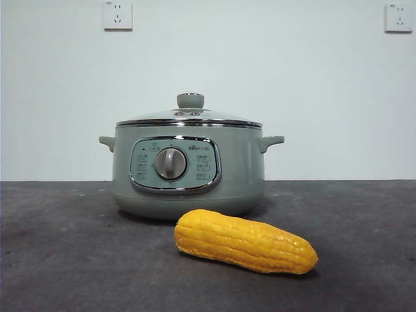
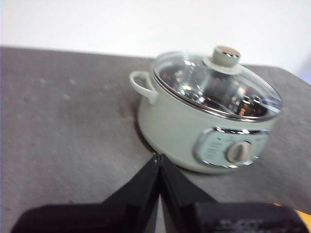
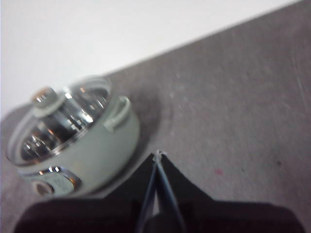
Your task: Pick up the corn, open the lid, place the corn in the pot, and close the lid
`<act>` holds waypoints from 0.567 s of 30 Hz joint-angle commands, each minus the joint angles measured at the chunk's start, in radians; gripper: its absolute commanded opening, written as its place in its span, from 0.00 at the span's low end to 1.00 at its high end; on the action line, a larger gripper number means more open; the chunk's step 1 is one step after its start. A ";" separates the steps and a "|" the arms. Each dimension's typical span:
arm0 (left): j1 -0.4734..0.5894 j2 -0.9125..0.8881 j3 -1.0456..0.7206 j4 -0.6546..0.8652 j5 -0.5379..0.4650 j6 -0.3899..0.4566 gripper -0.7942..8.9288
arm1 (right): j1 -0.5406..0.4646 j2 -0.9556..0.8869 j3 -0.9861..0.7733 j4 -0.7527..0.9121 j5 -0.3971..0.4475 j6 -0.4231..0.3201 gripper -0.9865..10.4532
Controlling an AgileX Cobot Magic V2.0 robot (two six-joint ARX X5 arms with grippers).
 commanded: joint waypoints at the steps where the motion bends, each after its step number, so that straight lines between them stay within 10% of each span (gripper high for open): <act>1: -0.002 0.058 0.059 -0.041 0.047 -0.009 0.08 | -0.001 0.062 0.048 -0.034 -0.003 -0.031 0.08; 17: -0.002 0.344 0.195 -0.144 0.352 -0.020 0.08 | 0.039 0.401 0.183 -0.211 -0.269 -0.157 0.21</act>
